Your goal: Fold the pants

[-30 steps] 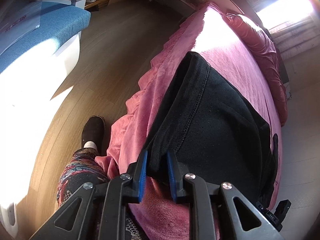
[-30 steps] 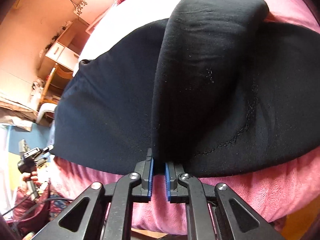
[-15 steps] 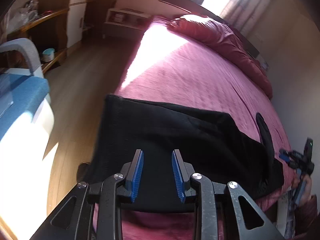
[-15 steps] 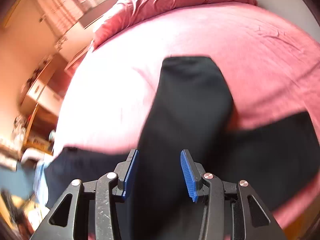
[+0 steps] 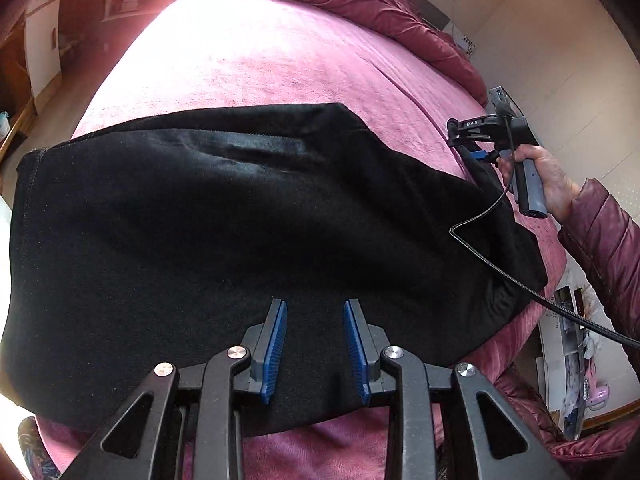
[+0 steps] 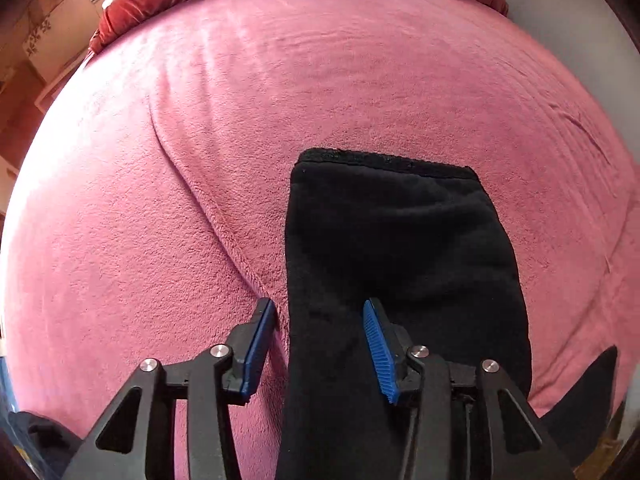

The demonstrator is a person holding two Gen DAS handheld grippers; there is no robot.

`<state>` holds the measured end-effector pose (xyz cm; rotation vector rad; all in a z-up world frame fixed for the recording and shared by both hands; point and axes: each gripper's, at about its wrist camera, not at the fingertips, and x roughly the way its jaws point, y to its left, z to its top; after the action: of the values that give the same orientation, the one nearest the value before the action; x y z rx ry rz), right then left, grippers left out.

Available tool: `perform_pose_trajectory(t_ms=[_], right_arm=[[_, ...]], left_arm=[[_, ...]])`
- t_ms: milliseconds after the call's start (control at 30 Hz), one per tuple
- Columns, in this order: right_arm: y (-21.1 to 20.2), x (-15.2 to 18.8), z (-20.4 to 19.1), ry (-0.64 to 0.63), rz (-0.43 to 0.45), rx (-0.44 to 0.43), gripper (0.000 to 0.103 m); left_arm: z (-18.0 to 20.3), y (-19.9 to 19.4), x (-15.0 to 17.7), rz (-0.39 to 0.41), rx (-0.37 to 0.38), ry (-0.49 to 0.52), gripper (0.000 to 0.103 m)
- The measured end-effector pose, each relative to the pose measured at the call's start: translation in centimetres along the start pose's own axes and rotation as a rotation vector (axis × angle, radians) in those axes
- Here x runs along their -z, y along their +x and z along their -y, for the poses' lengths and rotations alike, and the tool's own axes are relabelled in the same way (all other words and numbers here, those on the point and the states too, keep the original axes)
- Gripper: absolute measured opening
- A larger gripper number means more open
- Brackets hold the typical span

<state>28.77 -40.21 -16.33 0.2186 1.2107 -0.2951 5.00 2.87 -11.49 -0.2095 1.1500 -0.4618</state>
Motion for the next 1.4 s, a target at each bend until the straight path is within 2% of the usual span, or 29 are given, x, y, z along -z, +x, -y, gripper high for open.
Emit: perform_pose_trajectory(t_ms=[33, 67, 200, 267, 400, 567, 667, 767, 867, 1000, 1167, 1267, 1400], right_arm=[[-0.3, 0.1, -0.1, -0.026, 0.015, -0.010, 0.025], [-0.7, 0.3, 0.0, -0.039, 0.021, -0.007, 0.006], [-4.2, 1.7, 2.4, -0.008, 0.094, -0.074, 0.006], [-7.3, 3.0, 4.6, 0.030, 0.156, -0.143, 0.006], [-14.1, 7.0, 11.6, 0.159, 0.301, -0.300, 0.006], [-18.7, 12.7, 20.6, 0.354, 0.417, -0.408, 0.006], [-17.2, 16.5, 24.6, 0.440, 0.414, -0.421, 0.006], [-13.5, 20.4, 28.0, 0.555, 0.372, -0.410, 0.006], [-9.1, 23.9, 30.2, 0.661, 0.318, -0.401, 0.006], [-7.3, 26.8, 32.5, 0.727, 0.282, -0.416, 0.006], [-7.2, 27.7, 33.4, 0.766, 0.279, -0.454, 0.012], [-7.7, 27.5, 34.5, 0.802, 0.290, -0.441, 0.031], [-7.9, 26.3, 35.3, 0.813, 0.290, -0.441, 0.030]], left_arm=[[-0.1, 0.1, 0.1, -0.005, -0.001, -0.003, 0.030], [-0.2, 0.1, 0.2, -0.007, 0.000, -0.007, 0.030], [0.0, 0.5, 0.3, -0.013, -0.005, -0.007, 0.030], [0.5, 0.6, 0.3, -0.010, -0.001, 0.006, 0.030], [1.2, 1.1, 0.1, -0.009, 0.002, 0.028, 0.030], [2.0, 1.9, 0.0, -0.020, 0.004, 0.051, 0.030], [2.8, 2.6, -0.1, -0.032, 0.005, 0.063, 0.030], [3.7, 3.2, -0.1, -0.044, 0.009, 0.074, 0.030], [4.7, 3.7, -0.2, -0.059, 0.000, 0.093, 0.030], [5.6, 4.2, -0.2, -0.073, -0.013, 0.107, 0.030], [6.4, 5.1, -0.3, -0.087, -0.025, 0.118, 0.030], [6.4, 5.1, -0.2, -0.089, -0.027, 0.120, 0.030], [6.4, 5.1, 0.0, -0.090, -0.028, 0.124, 0.030]])
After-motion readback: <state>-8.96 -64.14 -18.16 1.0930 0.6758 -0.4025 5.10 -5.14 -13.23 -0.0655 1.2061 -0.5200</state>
